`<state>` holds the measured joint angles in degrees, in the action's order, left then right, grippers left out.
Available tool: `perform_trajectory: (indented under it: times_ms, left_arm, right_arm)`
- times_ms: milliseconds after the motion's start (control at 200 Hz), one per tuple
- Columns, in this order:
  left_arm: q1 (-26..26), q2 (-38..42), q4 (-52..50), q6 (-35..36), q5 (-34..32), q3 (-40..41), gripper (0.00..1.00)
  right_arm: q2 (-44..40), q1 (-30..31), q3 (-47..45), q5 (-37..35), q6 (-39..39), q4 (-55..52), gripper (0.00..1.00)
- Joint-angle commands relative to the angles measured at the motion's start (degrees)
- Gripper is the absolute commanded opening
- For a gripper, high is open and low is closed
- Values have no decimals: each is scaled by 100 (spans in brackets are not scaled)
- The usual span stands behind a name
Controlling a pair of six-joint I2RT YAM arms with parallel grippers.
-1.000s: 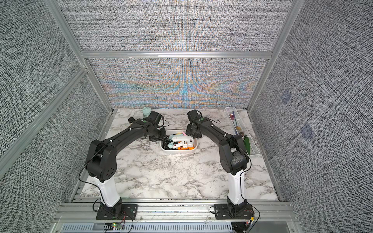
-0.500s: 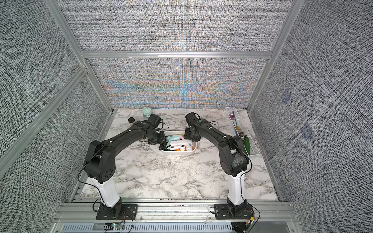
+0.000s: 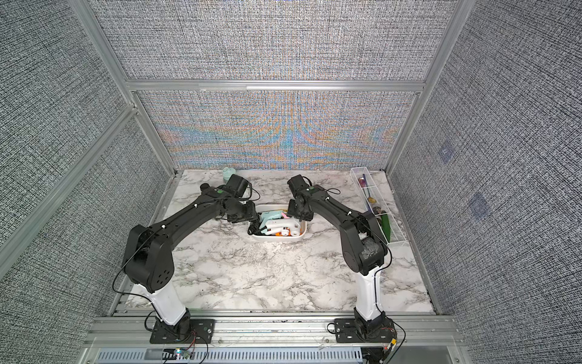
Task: Put the hot melt glue gun into the storage box
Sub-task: Place the hot melt adhesive gun in the storage box, then reset both arms
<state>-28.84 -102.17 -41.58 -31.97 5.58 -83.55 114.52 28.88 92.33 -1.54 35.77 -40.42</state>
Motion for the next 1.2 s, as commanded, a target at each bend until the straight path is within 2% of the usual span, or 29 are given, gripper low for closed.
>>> perform_trajectory:
  times_ms: [0, 205, 345, 435, 536, 621, 676, 741, 776, 871, 1016, 1196]
  left_arm:
    - [1, 83, -186, 123, -196, -115, 56]
    - [1, 273, -362, 161, -353, -264, 58]
    - [1, 618, -652, 293, -727, -487, 60]
    - [16, 1036, -812, 464, -1197, -554, 62]
    - [210, 1843, -650, 796, -2289, -154, 67]
    - [569, 2803, 285, 1287, -3424, 875, 77]
    - [886, 3414, 1165, 1768, -3769, 1667, 83]
    - [1120, 3991, 2450, 2413, -4174, 2774, 94]
    - [1249, 4225, 3078, 2657, -4305, 3233, 99]
    - [1627, 4583, 4292, 2890, -4139, 4232, 100]
    - [2183, 4394, 4891, 2334, -3964, 4899, 100]
    - [2633, 3798, 5761, 2001, -3907, 5250, 100]
  right_arm:
    - [-86, 21, 132, -131, -76, -460, 63]
    - [-321, 38, 306, -213, -73, -537, 71]
    - [-736, 61, 439, -374, -104, -498, 78]
    - [-1154, 59, 384, -659, -271, -355, 81]
    - [-1854, -148, -204, -1383, -740, 226, 85]
    - [-2690, -534, -1382, -2257, -1344, 1422, 88]
    - [-3292, -812, -2345, -2652, -1836, 2557, 88]
    - [-4027, -1054, -3686, -2760, -2714, 4367, 88]
    - [-4337, -1172, -4385, -2742, -3158, 5447, 90]
    - [-4878, -1420, -6061, -2654, -4130, 7917, 95]
    - [-4684, -1804, -6913, -2892, -4123, 9057, 96]
    - [-3912, -2104, -7394, -2293, -3924, 9845, 97]
